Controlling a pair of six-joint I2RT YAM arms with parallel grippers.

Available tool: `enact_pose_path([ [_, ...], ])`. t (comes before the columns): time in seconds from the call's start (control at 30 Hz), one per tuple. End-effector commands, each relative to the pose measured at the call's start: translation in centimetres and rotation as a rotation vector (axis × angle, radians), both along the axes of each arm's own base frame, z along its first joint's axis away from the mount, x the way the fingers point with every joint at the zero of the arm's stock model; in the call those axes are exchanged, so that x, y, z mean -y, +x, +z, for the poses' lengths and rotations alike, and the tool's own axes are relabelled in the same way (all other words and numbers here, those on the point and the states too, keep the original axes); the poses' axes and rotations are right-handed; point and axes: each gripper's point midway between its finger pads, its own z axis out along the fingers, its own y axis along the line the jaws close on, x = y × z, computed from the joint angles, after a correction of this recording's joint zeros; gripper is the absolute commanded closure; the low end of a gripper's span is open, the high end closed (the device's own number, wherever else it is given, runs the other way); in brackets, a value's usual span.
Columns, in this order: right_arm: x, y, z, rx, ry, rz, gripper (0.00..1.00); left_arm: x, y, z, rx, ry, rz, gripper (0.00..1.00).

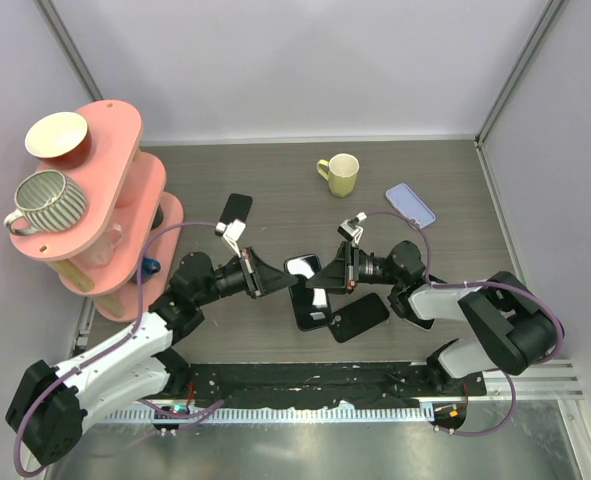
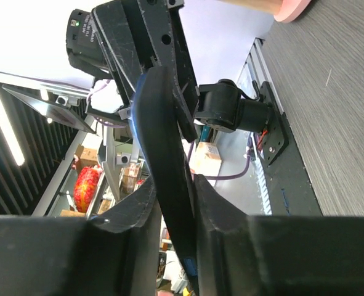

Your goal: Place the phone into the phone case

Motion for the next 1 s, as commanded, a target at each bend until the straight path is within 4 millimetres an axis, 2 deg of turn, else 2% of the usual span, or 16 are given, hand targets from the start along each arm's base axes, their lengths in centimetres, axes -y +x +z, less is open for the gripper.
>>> enact_pose_path([
  [0.0, 0.7, -1.0, 8.1, 0.367, 0.275, -0.013, 0.82, 0.2, -0.9, -0.4, 0.026, 0.030, -0.060, 1.00],
  [0.07, 0.7, -1.2, 7.6, 0.365, 0.262, 0.004, 0.97, 0.1, -0.8, -0.4, 0.019, 0.041, -0.053, 0.99],
  [0.1, 0.7, -1.4, 7.3, 0.367, 0.255, 0.014, 0.99, 0.0, -0.7, -0.4, 0.014, 0.047, -0.045, 0.96],
  [0.13, 0.8, -1.7, 7.0, 0.375, 0.250, 0.016, 0.99, 0.0, -0.5, 0.1, 0.017, 0.047, -0.032, 0.89],
  [0.17, 1.0, -1.9, 6.8, 0.380, 0.244, 0.023, 0.99, -0.1, -0.5, -0.1, 0.008, 0.058, -0.031, 0.74],
  [0.27, 1.3, -2.6, 6.5, 0.391, 0.240, 0.026, 0.99, 0.2, -0.8, 0.8, 0.019, 0.032, -0.062, 0.62],
  [0.4, 1.5, -3.4, 6.1, 0.398, 0.235, 0.049, 0.99, 0.7, -0.6, 1.2, 0.002, 0.009, -0.077, 0.60],
  [0.47, 1.5, -3.5, 5.9, 0.391, 0.230, 0.051, 0.99, 1.0, -0.6, 1.7, 0.005, -0.017, -0.084, 0.61],
  [0.53, 1.5, -3.5, 5.6, 0.384, 0.224, 0.054, 0.99, 1.1, -0.4, 1.6, -0.001, -0.014, -0.086, 0.65],
  [0.6, 1.5, -3.8, 5.4, 0.388, 0.220, 0.060, 0.99, 1.2, -0.3, 1.4, -0.010, -0.012, -0.084, 0.66],
  [0.97, 1.9, -4.5, 4.9, 0.387, 0.214, 0.066, 0.99, 1.4, -0.2, 2.4, -0.045, -0.104, -0.090, 0.54],
])
